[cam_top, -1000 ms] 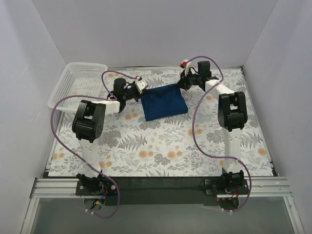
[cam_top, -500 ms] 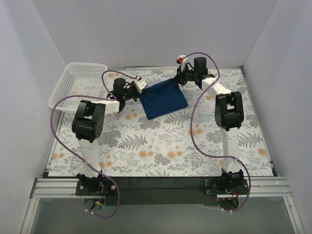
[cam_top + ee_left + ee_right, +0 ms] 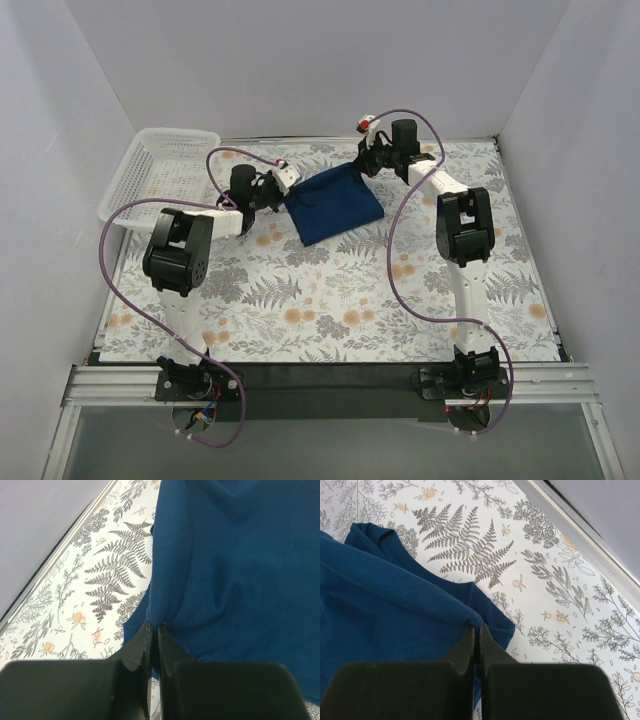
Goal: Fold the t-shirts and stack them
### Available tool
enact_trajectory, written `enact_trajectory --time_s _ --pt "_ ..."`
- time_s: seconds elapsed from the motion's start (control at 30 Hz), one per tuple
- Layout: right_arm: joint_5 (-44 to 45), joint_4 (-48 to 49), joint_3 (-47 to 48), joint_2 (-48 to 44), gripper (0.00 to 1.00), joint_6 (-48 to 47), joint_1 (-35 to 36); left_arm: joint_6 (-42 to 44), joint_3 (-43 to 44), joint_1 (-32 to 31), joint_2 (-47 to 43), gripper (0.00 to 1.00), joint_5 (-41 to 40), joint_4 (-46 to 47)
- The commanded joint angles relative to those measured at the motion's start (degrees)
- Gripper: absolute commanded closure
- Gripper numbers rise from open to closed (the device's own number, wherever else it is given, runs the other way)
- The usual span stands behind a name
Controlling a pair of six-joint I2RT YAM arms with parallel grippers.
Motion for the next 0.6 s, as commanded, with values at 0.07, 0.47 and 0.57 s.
enact_trajectory --time_s 0.07,0.47,0.57 --pt "3.4 2.19 3.74 1.81 0.99 0.64 0.9 -0.17 -2.12 0.5 -5.08 1.0 -2.43 1.17" --pt "5.86 2.54 4.97 2.6 0.99 1.96 1.6 -5.96 -4.23 0.42 -10.44 1.0 -2.34 -0.14" --pt "6.3 2.71 4.97 2.87 0.99 2.05 1.87 -8.85 -4.14 0.42 -11.85 1.0 -3.48 -2.87"
